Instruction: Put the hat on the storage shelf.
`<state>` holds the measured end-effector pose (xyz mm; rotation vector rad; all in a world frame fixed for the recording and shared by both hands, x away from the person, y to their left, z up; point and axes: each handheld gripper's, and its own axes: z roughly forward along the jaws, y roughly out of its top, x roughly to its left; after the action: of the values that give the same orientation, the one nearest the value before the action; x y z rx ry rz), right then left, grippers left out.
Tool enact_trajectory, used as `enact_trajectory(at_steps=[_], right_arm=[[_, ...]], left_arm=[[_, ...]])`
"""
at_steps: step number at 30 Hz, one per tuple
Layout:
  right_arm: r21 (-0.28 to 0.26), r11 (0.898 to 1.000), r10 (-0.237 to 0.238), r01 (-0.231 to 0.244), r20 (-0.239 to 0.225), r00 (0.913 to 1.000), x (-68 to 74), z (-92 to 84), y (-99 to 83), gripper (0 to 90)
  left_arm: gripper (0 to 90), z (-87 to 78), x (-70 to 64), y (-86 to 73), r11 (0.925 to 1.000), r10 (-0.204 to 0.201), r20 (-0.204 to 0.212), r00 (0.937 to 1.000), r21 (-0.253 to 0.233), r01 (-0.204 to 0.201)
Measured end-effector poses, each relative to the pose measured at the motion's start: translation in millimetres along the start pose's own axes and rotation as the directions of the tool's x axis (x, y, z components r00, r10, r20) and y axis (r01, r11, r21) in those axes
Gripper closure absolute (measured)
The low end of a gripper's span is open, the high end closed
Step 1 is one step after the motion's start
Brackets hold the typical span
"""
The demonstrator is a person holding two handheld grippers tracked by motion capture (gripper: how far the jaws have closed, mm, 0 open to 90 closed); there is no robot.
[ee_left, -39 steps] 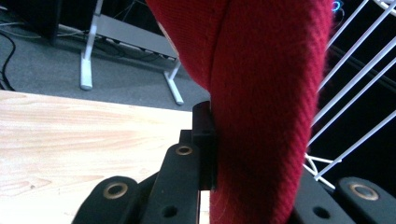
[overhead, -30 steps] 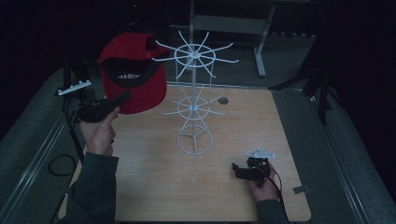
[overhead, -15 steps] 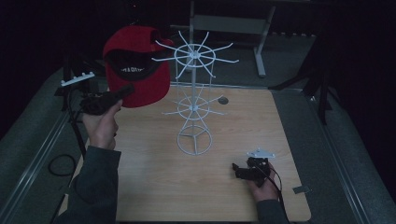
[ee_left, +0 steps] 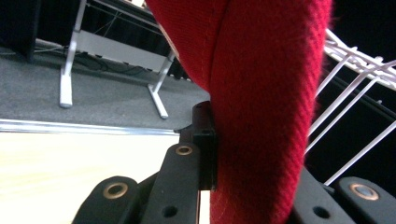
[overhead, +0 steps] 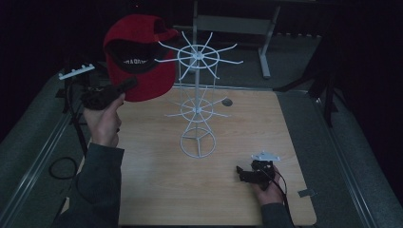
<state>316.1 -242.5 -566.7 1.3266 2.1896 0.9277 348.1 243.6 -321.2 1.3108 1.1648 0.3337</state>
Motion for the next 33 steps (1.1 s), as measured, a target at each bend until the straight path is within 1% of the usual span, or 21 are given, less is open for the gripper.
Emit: enact_trajectory(at_steps=[1,3,9,19,23,26,31,33], right_arm=[[0.000,1.000,0.000,0.000,0.000,1.0000,0.0,0.0,0.0,13.4],[0.000,1.000,-0.001,0.001,0.000,1.0000,-0.1,0.0,0.0,13.4],[0.000,1.000,0.000,0.000,0.000,1.0000,0.1,-0.1,-0.2,13.4],[0.001,1.000,0.001,-0.001,0.000,1.0000,0.2,-0.2,-0.2,13.4],[0.001,1.000,0.000,0.000,-0.001,1.0000,0.2,-0.2,-0.2,13.4],[0.001,1.000,0.000,0.000,-0.001,1.0000,0.2,-0.2,-0.2,13.4],[0.000,1.000,-0.001,0.001,-0.001,1.0000,0.2,-0.2,-0.3,13.4],[0.000,1.000,-0.001,0.001,-0.001,1.0000,0.2,-0.2,-0.3,13.4]], left_arm=[[84.7,0.0,0.0,0.0,1.0000,0.000,0.000,1.0000,0.000,0.000],[84.7,-0.9,-2.7,1.4,0.9999,0.001,0.013,0.9999,-0.013,-0.001],[84.7,-4.0,-3.6,1.8,0.9998,0.001,0.013,0.9999,-0.021,-0.001],[84.6,-12.2,-7.9,-0.4,0.9993,0.021,0.022,0.9995,-0.032,-0.020],[84.6,-17.1,-12.8,-2.7,0.9986,0.040,0.029,0.9988,-0.036,-0.039],[84.6,-20.8,-13.4,-5.9,0.9984,0.035,0.035,0.9988,-0.046,-0.033],[84.6,-23.8,-12.1,-10.9,0.9985,0.031,0.035,0.9989,-0.047,-0.030],[84.6,-25.5,-11.2,-15.3,0.9986,0.032,0.033,0.9989,-0.042,-0.031]])
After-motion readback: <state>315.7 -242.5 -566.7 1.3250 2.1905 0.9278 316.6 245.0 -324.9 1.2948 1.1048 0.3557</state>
